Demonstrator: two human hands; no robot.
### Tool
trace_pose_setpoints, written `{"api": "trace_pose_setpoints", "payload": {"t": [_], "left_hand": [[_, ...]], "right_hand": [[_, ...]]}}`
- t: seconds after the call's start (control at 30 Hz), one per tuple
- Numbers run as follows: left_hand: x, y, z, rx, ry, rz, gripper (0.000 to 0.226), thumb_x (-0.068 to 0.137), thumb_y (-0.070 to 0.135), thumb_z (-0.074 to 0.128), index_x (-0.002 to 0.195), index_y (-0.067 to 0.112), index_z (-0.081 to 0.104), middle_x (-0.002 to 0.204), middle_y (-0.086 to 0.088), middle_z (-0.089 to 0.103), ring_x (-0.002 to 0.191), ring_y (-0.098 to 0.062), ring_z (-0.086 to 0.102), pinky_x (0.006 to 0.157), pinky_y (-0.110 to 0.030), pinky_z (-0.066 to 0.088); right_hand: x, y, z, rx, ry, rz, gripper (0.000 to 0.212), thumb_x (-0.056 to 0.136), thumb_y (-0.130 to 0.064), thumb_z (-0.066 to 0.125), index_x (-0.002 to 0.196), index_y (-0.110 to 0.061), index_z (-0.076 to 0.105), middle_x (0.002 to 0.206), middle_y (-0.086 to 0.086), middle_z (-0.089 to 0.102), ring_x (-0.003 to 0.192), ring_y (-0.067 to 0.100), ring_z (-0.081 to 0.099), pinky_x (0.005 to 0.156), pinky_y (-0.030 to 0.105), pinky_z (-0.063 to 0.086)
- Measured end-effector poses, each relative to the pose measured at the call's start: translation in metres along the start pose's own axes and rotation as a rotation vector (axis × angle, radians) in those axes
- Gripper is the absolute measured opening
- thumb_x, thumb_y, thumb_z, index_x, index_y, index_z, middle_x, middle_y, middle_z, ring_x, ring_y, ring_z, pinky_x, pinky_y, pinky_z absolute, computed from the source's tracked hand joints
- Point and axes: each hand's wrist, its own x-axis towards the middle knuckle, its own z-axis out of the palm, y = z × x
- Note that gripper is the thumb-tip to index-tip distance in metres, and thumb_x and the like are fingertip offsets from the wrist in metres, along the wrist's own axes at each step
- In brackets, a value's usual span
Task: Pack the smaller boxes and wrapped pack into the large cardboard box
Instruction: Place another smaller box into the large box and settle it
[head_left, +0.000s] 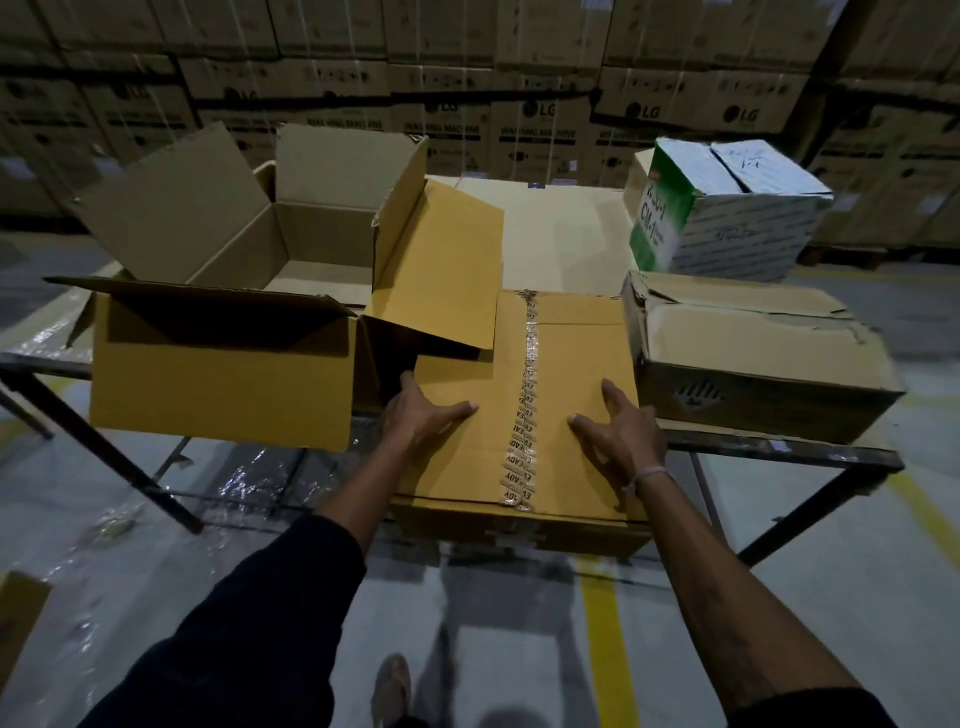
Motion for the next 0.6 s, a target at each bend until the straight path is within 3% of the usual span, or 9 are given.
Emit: {"api": "trace_pose_setpoints", "payload": {"t": [0.2, 0.6], "left_hand": [[-0.032, -0.012, 0.005, -0.003, 0.014, 0.037, 0.109, 0.065, 0.066, 0.084, 0.145, 0.014, 0.03, 0.14, -0.014, 0.05, 0.13, -0.037, 0.051, 0.099, -0.049, 0.046], [-0.082, -0.041, -0.01, 0.069, 0.002, 0.077, 0.119, 0.058, 0.082, 0.077, 0.147, 0.019, 0.029, 0.139, -0.01, 0.054, 0.127, -0.036, 0.055, 0.101, -0.052, 0.048]], "right_hand": [[-0.028, 0.007, -0.001, -0.081, 0.052, 0.021, 0.089, 0.085, -0.076, 0.062, 0.16, -0.043, 0.026, 0.137, 0.019, 0.046, 0.121, 0.041, 0.054, 0.092, 0.046, 0.051], [-0.101, 0.016, 0.006, -0.21, 0.122, 0.02, 0.095, 0.081, -0.086, 0.053, 0.16, -0.041, 0.025, 0.137, 0.019, 0.046, 0.117, 0.037, 0.057, 0.086, 0.041, 0.054]]}}
